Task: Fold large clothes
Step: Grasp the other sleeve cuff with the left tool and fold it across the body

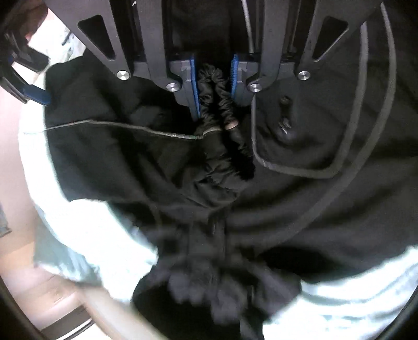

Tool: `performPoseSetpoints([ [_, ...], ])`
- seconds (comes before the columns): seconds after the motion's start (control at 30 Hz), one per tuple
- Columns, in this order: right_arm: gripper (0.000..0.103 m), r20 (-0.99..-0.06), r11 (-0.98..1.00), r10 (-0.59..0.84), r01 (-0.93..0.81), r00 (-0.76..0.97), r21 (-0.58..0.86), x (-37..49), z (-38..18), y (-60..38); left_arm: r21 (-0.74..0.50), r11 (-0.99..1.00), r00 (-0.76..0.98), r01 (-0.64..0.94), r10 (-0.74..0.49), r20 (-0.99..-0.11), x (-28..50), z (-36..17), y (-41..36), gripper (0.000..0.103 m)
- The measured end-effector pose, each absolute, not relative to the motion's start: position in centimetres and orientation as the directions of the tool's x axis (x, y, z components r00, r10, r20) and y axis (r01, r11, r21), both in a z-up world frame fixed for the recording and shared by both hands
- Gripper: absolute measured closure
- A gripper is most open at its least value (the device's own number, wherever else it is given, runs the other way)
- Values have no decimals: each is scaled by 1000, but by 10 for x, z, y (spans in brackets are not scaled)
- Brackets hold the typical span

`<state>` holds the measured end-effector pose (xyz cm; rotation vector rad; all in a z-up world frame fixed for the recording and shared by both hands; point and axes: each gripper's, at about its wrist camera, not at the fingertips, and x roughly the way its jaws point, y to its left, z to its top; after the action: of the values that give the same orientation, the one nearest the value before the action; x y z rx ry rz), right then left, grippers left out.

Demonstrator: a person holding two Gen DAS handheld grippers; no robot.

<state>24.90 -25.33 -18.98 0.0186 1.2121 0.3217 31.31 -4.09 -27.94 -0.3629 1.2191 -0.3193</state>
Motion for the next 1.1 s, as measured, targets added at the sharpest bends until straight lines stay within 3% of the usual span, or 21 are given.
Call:
performPoseSetpoints([
  [0.2, 24, -899, 975, 189, -184, 395, 124, 259, -184, -262, -389, 920, 483, -41, -322, -814, 297, -208, 46, 85],
  [0.3, 24, -926, 989, 116, -127, 359, 75, 275, -211, -258, -302, 949, 412, -92, -240, -879, 294, -222, 85, 85],
  [0.4, 26, -954, 987, 127, -126, 271, 95, 292, -261, -249, -203, 970, 213, -133, -171, -962, 294, -277, 108, 80],
  [0.47, 26, -982, 992, 44, -127, 185, 21, 302, -305, -240, -242, 961, 207, -132, -212, -955, 288, -300, 113, 77],
  [0.57, 22, -982, 994, 28, -112, 184, 7, 307, -315, -240, -354, 909, 284, -220, -287, -915, 277, -295, 131, 76],
  [0.67, 24, -984, 992, 33, -122, 174, 12, 305, -297, -241, -377, 894, 414, -241, -257, -873, 256, -259, 138, 69],
  [0.77, 26, -970, 985, 72, -168, 233, 33, 289, -266, -240, -312, 924, 511, -222, -162, -844, 237, -217, 131, 66],
  [0.87, 26, -951, 973, 136, -219, 279, 75, 261, -243, -233, -380, 913, 539, -152, -245, -806, 233, -204, 113, 49],
  [1.0, 26, -979, 974, 83, -225, 187, 39, 236, -273, -220, -398, 915, 411, -72, -337, -847, 247, -245, 67, 49],
  [1.1, 26, -992, 982, 44, -187, 122, 20, 232, -294, -219, -311, 939, 261, -144, -268, -928, 260, -305, 52, 52],
])
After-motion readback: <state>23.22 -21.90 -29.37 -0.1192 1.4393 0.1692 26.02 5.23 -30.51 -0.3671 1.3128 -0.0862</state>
